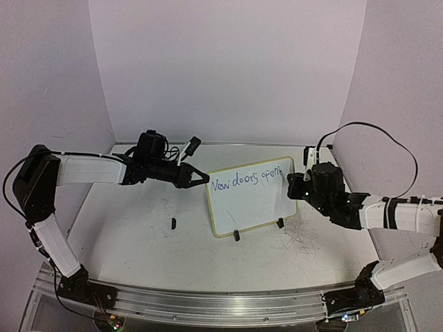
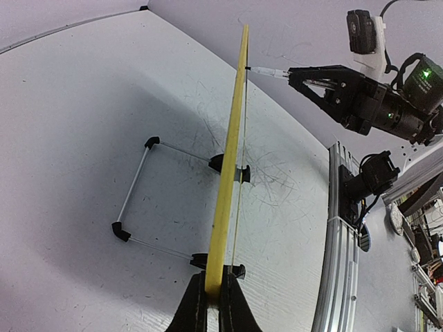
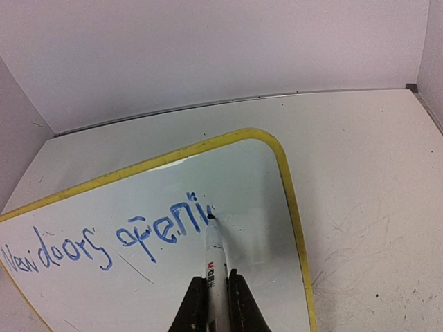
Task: Write a sentence on the whiteboard
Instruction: Write a sentence on the whiteboard stand.
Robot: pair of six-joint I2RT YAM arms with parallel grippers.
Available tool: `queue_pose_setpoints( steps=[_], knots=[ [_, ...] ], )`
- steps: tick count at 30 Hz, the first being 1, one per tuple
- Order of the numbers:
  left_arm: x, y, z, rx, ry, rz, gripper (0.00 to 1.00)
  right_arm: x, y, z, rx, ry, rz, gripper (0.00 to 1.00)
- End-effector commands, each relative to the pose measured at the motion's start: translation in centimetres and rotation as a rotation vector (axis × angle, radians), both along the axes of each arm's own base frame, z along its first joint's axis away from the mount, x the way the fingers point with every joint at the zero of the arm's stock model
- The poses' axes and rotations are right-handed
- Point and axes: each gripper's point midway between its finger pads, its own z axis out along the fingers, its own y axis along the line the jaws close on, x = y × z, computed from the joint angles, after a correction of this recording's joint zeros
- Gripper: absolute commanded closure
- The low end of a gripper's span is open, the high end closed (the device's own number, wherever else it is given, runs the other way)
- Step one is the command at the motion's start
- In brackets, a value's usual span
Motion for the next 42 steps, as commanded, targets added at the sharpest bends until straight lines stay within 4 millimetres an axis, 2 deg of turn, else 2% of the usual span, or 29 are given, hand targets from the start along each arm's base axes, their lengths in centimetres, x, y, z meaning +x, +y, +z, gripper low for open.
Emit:
queue_pose_setpoints(
  steps=[1, 8, 22, 29, 42],
  knots=[
    [-1.3, 0.1, -0.7, 0.04, 0.011, -0.029, 1.0, 0.7, 0.0, 2.1, 0.023, -0.053, -0.013, 1.0],
    [-1.3, 0.1, -0.5, 0.038, 0.005, -0.028, 1.0, 1.3, 0.2, 3.1, 0.028, -0.078, -0.023, 1.0],
    [-1.3, 0.1, -0.6, 0.04, 0.006, -0.027, 1.0, 1.5, -0.6, 3.0, 0.018, -0.083, -0.071, 1.0],
    [-1.3, 0.1, -0.6, 0.041, 0.006, -0.027, 1.0, 1.4, -0.9, 2.3, 0.009, -0.064, -0.081, 1.0],
    [-1.3, 0.1, -0.5, 0.039, 0.004, -0.027, 1.0, 0.2, -0.8, -0.3, -0.004, 0.013, -0.044, 1.0]
  ],
)
